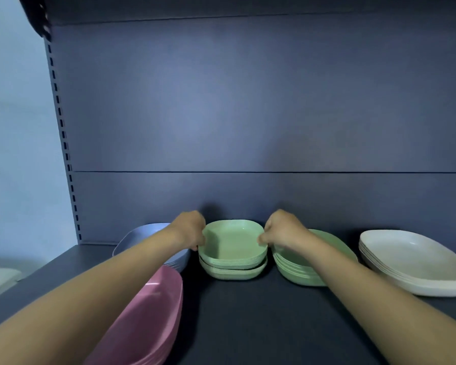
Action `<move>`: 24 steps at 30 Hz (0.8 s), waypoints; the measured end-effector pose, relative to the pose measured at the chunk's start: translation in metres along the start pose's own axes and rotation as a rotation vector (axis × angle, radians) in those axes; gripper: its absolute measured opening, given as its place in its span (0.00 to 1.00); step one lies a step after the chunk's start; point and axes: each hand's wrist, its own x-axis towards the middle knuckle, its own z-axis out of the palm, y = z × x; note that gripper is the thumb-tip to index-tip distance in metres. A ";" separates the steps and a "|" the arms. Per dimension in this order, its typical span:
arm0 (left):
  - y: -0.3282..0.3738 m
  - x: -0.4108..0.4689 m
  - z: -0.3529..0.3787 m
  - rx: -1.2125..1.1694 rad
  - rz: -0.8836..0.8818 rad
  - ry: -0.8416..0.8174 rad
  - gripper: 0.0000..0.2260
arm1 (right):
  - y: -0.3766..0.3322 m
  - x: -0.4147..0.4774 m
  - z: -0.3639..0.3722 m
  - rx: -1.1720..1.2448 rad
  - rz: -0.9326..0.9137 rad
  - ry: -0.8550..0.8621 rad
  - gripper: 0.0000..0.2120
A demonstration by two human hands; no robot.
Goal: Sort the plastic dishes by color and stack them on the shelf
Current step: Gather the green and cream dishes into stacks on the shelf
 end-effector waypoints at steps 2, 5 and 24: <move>0.003 0.002 -0.001 0.139 0.018 -0.034 0.04 | -0.001 0.002 0.001 -0.074 -0.012 -0.024 0.09; 0.000 0.007 0.000 0.183 0.035 -0.080 0.08 | 0.003 0.012 0.001 -0.066 -0.029 -0.044 0.11; -0.004 0.016 0.015 0.174 -0.035 -0.017 0.03 | 0.010 0.034 0.003 -0.049 -0.090 -0.209 0.21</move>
